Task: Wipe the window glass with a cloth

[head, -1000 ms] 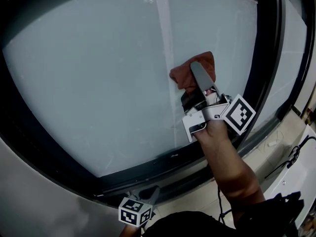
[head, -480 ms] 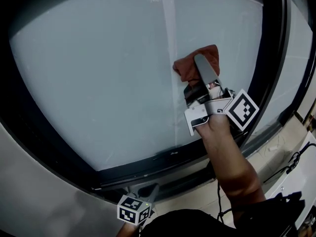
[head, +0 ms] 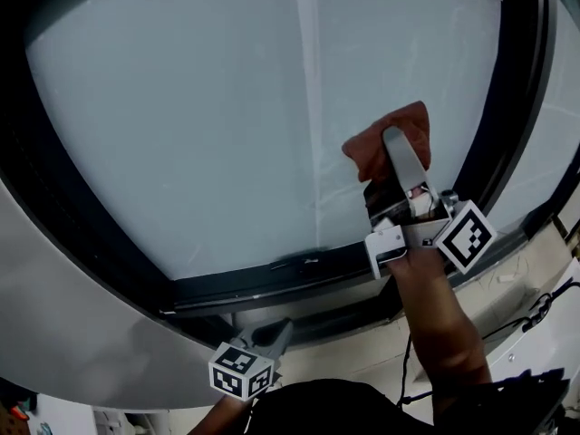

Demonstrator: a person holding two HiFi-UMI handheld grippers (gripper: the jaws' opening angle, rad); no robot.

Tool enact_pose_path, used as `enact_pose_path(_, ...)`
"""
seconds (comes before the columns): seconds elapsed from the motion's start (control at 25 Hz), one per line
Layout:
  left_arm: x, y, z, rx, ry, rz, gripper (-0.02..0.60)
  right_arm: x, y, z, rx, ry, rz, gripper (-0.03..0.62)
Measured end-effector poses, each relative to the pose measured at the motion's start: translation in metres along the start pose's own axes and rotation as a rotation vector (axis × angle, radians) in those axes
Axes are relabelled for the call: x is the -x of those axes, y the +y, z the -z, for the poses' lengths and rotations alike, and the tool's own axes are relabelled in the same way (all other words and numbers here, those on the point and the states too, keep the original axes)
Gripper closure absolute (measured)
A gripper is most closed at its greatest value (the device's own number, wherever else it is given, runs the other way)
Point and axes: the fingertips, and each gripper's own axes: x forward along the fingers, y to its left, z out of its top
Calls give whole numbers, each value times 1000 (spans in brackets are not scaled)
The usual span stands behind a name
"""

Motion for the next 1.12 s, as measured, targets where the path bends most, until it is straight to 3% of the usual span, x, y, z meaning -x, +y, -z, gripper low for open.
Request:
enact_pose_path(0.28, -27, -54, 28, 26, -21, -53, 565, 122, -31, 32, 27, 214, 44, 487)
enact_pose_path(0.44, -28, -65, 34, 61, -64, -110, 565, 182, -52, 79, 123, 394, 81, 484)
enact_pose_path(0.56, -29, -81, 53, 105, -40, -103, 565, 237, -57, 125, 167, 564, 61, 484)
enact_pose_path(0.72, -19, -100, 86, 153, 17, -106, 565, 321, -59, 179, 107, 775, 100, 484)
enact_pose_path(0.92, 0, -111, 98, 150, 32, -135, 565, 376, -47, 200, 187, 865, 161, 484)
enact_pose_path(1.12, 30, -126, 94, 104, 8, -129, 565, 395, -2, 218, 216, 916, 90, 484)
